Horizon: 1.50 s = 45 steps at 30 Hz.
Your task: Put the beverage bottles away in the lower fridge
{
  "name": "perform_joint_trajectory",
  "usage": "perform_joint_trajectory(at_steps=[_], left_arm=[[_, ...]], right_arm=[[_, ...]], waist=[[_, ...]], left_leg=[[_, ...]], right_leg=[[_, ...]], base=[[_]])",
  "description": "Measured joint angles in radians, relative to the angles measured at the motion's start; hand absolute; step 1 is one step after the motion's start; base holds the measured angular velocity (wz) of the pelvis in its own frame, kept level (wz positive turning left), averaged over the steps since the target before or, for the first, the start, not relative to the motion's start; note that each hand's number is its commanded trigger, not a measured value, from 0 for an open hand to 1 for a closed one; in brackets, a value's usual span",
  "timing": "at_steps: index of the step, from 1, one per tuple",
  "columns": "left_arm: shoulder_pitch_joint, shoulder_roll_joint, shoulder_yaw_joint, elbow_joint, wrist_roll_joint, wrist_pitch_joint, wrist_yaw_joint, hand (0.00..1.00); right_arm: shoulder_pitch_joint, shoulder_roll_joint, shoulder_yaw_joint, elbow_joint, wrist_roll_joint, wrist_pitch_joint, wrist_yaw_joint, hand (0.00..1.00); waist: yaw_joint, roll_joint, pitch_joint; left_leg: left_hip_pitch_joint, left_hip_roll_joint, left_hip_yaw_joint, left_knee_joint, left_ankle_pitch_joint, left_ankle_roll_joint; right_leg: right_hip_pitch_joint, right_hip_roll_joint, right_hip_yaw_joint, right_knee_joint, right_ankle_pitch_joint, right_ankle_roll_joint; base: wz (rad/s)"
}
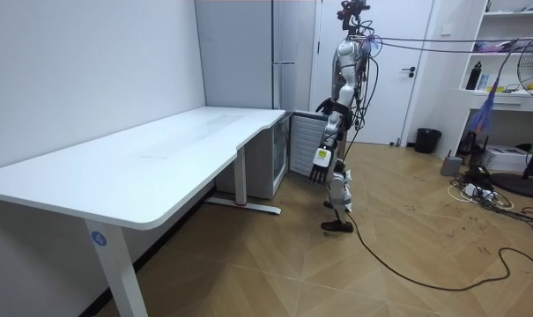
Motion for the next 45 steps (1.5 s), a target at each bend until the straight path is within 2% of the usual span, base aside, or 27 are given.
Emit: perform_joint_trajectory(at_steps=[5,7,10,12,14,16,17,18,21,22,27,36,45], left_arm=[[-0.030,0.002,-0.107,-0.001,0.002,0.011,-0.004,0.00],[-0.048,0.000,-0.135,0.000,0.001,0.019,-0.010,0.00],[-0.063,0.001,-0.190,-0.001,-0.002,0.030,-0.010,0.00],[-0.082,0.001,-0.256,0.007,-0.002,0.036,-0.010,0.00],[-0.093,0.000,-0.280,0.011,0.000,0.034,-0.010,0.00],[-0.101,-0.008,-0.287,0.023,0.000,0.027,-0.010,0.00],[-0.102,-0.009,-0.295,0.029,0.000,0.027,-0.010,0.00],[-0.099,-0.010,-0.299,0.032,0.000,0.030,-0.009,0.00],[-0.061,-0.013,-0.300,0.042,-0.002,0.050,-0.011,0.00],[-0.060,-0.014,-0.301,0.046,-0.002,0.057,-0.011,0.00],[-0.068,-0.016,-0.301,0.045,-0.014,0.056,-0.018,0.00],[-0.078,-0.013,-0.301,0.043,-0.119,0.059,-0.028,0.00],[-0.074,-0.014,-0.298,0.025,-0.119,0.072,-0.028,0.00]], right_arm=[[0.053,0.019,0.208,-0.227,-0.070,0.005,0.046,0.00],[0.072,0.043,0.263,-0.306,-0.083,0.013,0.076,0.00],[0.074,0.052,0.330,-0.375,-0.090,0.015,0.123,0.00],[0.074,0.059,0.436,-0.475,-0.087,0.023,0.200,0.00],[0.066,0.074,0.517,-0.567,-0.087,0.022,0.286,0.00],[0.032,0.109,0.618,-0.638,-0.083,0.021,0.406,0.00],[0.024,0.109,0.639,-0.650,-0.077,0.022,0.432,0.00],[0.029,0.108,0.643,-0.671,-0.070,0.036,0.442,0.00],[0.030,0.086,0.626,-0.671,-0.068,0.048,0.491,0.00],[0.028,0.082,0.626,-0.671,-0.068,0.053,0.508,0.00],[0.024,0.085,0.617,-0.671,-0.075,0.078,0.542,0.00],[0.012,0.083,0.617,-0.667,-0.078,0.079,0.609,0.00],[0.018,0.083,0.618,-0.623,-0.170,0.080,0.608,0.00]], waist=[[0.026,0.011,0.0003],[0.046,0.013,0.0006],[0.052,0.025,0.0010],[0.074,0.045,0.0025],[0.097,0.052,0.0042],[0.112,0.059,0.0000],[0.120,0.059,-0.0019],[0.134,0.058,-0.0019],[0.127,0.048,0.0023],[0.129,0.044,0.0051],[0.130,0.025,0.0050],[0.131,0.018,0.0048],[0.132,0.024,0.0046]], left_leg=[[-0.034,0.010,0.023,0.008,0.001,-0.001],[-0.036,0.017,0.034,0.007,0.001,-0.003],[-0.037,0.021,0.033,0.005,-0.001,-0.007],[-0.037,0.026,0.032,0.005,0.001,-0.011],[-0.040,0.029,0.025,0.005,0.004,-0.017],[-0.045,0.030,-0.001,0.008,0.009,-0.021],[-0.046,0.029,-0.005,0.008,0.010,-0.021],[-0.050,0.028,-0.011,0.010,0.012,-0.020],[-0.059,0.025,-0.027,0.019,0.013,-0.019],[-0.067,0.025,-0.033,0.026,0.013,-0.019],[-0.070,0.019,-0.048,0.025,0.012,-0.019],[-0.070,0.012,-0.053,0.026,0.014,-0.015],[-0.070,0.012,-0.058,0.025,0.014,-0.015]], right_leg=[[-0.040,0.008,0.014,0.001,0.018,-0.005],[-0.048,0.016,0.029,0.000,0.025,-0.010],[-0.049,0.020,0.029,0.000,0.027,-0.013],[-0.050,0.025,0.028,0.000,0.030,-0.018],[-0.050,0.029,0.021,-0.001,0.031,-0.020],[-0.044,0.029,-0.002,-0.001,0.031,-0.020],[-0.044,0.029,-0.003,-0.001,0.031,-0.020],[-0.044,0.028,-0.006,-0.002,0.031,-0.020],[-0.043,0.024,-0.029,-0.002,0.031,-0.019],[-0.044,0.024,-0.031,-0.003,0.030,-0.019],[-0.029,0.021,-0.042,-0.018,0.030,-0.019],[-0.026,0.016,-0.040,-0.020,0.029,-0.019],[-0.026,0.016,-0.044,-0.019,0.029,-0.018]], base=[[-0.16],[-0.24],[-0.03],[-0.06],[0.14],[0.34],[0.25],[0.13],[0.15],[0.15],[0.09],[0.01],[0.01]])
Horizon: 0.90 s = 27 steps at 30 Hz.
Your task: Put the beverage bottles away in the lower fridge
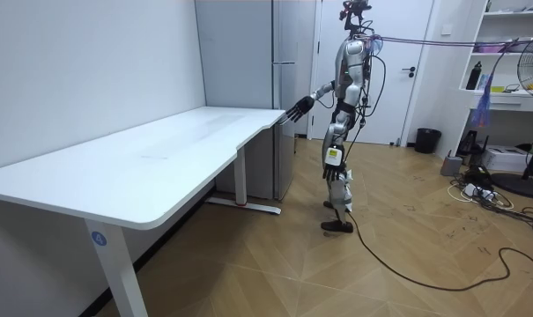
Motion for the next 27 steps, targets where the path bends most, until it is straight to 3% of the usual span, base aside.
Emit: perform_joint_trajectory(at_steps=[11,15,20,24,27], left_arm=[[0.001,0.002,0.002,-0.012,0.012,0.001,0.005,0.00],[-0.002,0.000,0.002,-0.012,0.044,0.001,0.002,0.00],[0.002,-0.003,0.002,-0.013,0.051,0.004,0.004,0.00],[0.010,-0.014,0.032,0.007,0.052,0.006,0.011,0.00],[0.016,-0.019,0.044,0.009,0.056,0.017,0.009,0.00]], right_arm=[[0.010,0.019,-0.007,0.277,-0.262,-0.004,-0.052,0.00],[0.008,0.046,-0.042,0.445,-0.341,-0.015,-0.096,0.00],[0.007,0.056,-0.041,0.597,-0.333,-0.035,-0.154,0.00],[-0.008,0.087,-0.090,0.742,-0.247,-0.067,-0.207,0.00],[-0.021,0.092,-0.101,0.832,-0.144,-0.070,-0.215,0.00]], waist=[[-0.009,0.003,0.0005],[-0.001,0.007,-0.0004],[-0.001,0.017,0.0003],[-0.005,0.016,0.0010],[-0.006,0.014,0.0009]], left_leg=[[-0.007,-0.001,-0.019,0.003,-0.001,0.000],[-0.015,-0.002,-0.022,0.015,-0.001,0.000],[-0.015,-0.002,-0.022,0.017,-0.001,0.000],[-0.005,-0.003,-0.022,0.014,-0.001,0.000],[-0.004,-0.004,-0.025,0.013,-0.001,0.000]], right_leg=[[0.005,-0.001,-0.018,-0.002,0.000,0.000],[0.011,0.000,-0.019,-0.017,0.000,0.000],[0.012,0.000,-0.015,-0.018,0.000,0.000],[0.023,-0.001,-0.013,-0.022,0.000,0.000],[0.031,0.000,-0.015,-0.033,-0.001,0.000]], base=[[0.04],[0.05],[0.00],[0.00],[0.04]])
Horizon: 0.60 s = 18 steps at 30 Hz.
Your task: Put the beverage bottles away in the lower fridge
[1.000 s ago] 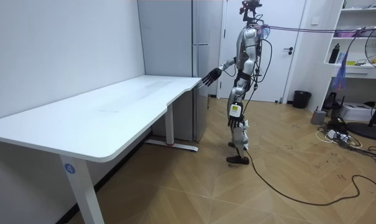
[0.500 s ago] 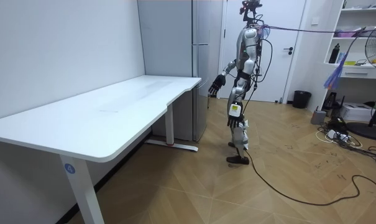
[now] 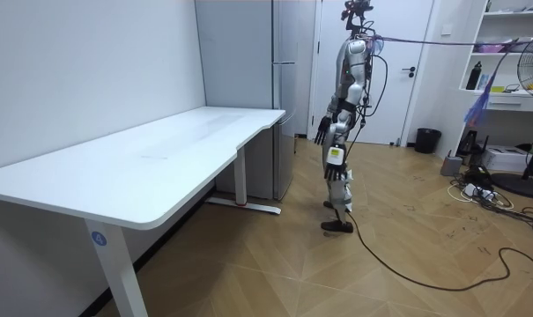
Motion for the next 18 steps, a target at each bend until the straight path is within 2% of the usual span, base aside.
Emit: perform_joint_trajectory(at_steps=[2,4,7,10,18], left_arm=[[0.006,-0.006,0.027,0.004,0.026,0.007,-0.002,0.00],[0.010,-0.006,0.057,0.015,0.031,0.013,-0.011,0.00],[0.016,-0.007,0.109,0.015,0.045,0.031,-0.014,0.00],[0.013,-0.006,0.135,0.016,0.065,0.033,-0.006,0.00],[0.010,-0.009,0.141,0.030,0.121,0.024,0.013,0.00]], right_arm=[[0.001,0.008,-0.030,0.050,0.050,-0.001,-0.007,0.00],[0.003,0.014,-0.069,0.109,0.106,0.001,-0.007,0.00],[0.017,0.014,-0.116,0.148,0.171,0.003,-0.015,0.00],[0.033,0.014,-0.130,0.167,0.251,0.003,-0.029,0.00],[0.029,0.015,-0.137,0.181,0.261,0.001,-0.055,0.00]], waist=[[-0.005,0.000,0.0002],[-0.028,-0.001,-0.0005],[-0.028,0.001,-0.0006],[-0.029,0.003,-0.0013],[-0.038,0.006,-0.0013]], left_leg=[[0.002,-0.002,-0.012,0.001,0.000,0.000],[0.006,-0.007,-0.031,0.000,0.000,0.000],[0.014,-0.010,-0.031,-0.003,0.001,0.000],[0.021,-0.014,-0.029,-0.015,0.002,0.002],[0.034,-0.015,-0.026,-0.024,0.002,0.002]], right_leg=[[0.008,0.000,-0.008,-0.002,0.000,0.000],[0.021,-0.003,-0.026,-0.012,-0.003,0.002],[0.023,-0.006,-0.025,-0.014,-0.005,0.005],[0.024,-0.010,-0.024,-0.014,-0.008,0.008],[0.036,-0.010,-0.023,-0.014,-0.008,0.009]], base=[[0.17],[0.23],[0.03],[0.00],[-0.01]])
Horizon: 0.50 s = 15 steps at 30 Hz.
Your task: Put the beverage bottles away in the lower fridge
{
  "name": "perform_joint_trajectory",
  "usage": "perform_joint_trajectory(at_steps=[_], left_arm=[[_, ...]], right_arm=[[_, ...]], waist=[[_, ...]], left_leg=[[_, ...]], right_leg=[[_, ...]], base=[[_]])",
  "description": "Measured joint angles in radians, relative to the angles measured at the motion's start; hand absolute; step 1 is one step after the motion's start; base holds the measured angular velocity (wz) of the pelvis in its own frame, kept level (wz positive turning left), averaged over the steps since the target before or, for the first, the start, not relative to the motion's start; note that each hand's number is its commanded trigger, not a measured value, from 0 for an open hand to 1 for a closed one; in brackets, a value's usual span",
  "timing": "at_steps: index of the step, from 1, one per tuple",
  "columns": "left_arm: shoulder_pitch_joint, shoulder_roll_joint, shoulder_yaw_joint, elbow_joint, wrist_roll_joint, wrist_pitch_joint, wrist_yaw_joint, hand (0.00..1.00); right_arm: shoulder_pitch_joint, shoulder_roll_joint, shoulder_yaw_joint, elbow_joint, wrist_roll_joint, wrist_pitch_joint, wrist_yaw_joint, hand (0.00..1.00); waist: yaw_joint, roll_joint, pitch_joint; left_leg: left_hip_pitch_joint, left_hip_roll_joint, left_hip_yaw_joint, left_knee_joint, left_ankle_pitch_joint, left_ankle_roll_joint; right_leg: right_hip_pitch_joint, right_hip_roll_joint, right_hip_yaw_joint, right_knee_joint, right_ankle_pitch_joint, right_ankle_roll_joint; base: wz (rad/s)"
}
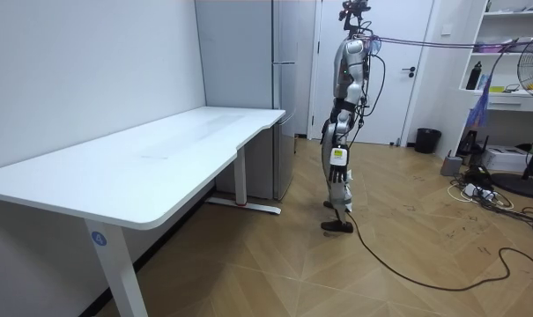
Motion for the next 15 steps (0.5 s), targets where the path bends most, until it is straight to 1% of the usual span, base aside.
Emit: perform_joint_trajectory(at_steps=[2,4,9,11,14,15], left_arm=[[-0.002,-0.002,0.000,0.009,0.000,-0.003,0.000,0.00],[-0.002,-0.007,0.000,0.016,0.000,-0.017,0.005,0.00],[-0.003,-0.032,-0.009,0.028,-0.001,-0.023,0.006,0.00],[-0.002,-0.036,-0.009,0.029,-0.001,-0.027,0.002,0.00],[-0.004,-0.035,-0.009,0.029,-0.001,-0.029,-0.002,0.00],[-0.004,-0.035,-0.009,0.033,0.000,-0.029,-0.003,0.00]], right_arm=[[-0.006,0.000,-0.001,0.001,-0.026,-0.003,-0.006,0.00],[-0.018,0.000,0.000,0.004,-0.058,-0.009,-0.017,0.00],[-0.020,0.000,-0.001,0.004,-0.064,-0.018,-0.046,0.00],[-0.020,-0.002,-0.001,0.004,-0.064,-0.022,-0.050,0.00],[-0.020,-0.007,-0.001,0.006,-0.064,-0.024,-0.059,0.00],[-0.019,-0.008,-0.004,0.008,-0.064,-0.027,-0.059,0.00]], waist=[[-0.003,0.003,-0.0001],[-0.009,0.006,0.0004],[-0.016,0.022,0.0010],[-0.016,0.028,0.0010],[-0.016,0.034,0.0042],[-0.017,0.033,0.0073]], left_leg=[[0.005,0.000,0.000,-0.001,0.000,0.000],[0.006,0.000,-0.001,-0.006,-0.001,0.001],[0.009,0.001,0.000,-0.006,-0.001,0.001],[0.011,0.001,0.001,-0.006,-0.001,0.001],[0.017,0.001,0.005,-0.007,-0.001,0.001],[0.021,0.000,0.005,-0.008,-0.001,0.001]], right_leg=[[0.005,0.000,-0.001,0.000,0.000,0.000],[0.006,0.000,0.000,0.002,0.000,0.000],[0.006,0.000,0.002,0.009,0.000,0.000],[0.006,0.000,0.002,0.012,0.000,0.000],[0.008,-0.001,0.003,0.012,0.000,-0.001],[0.011,-0.002,0.008,0.012,-0.002,0.000]], base=[[0.00],[0.00],[0.00],[0.00],[-0.04],[0.00]])
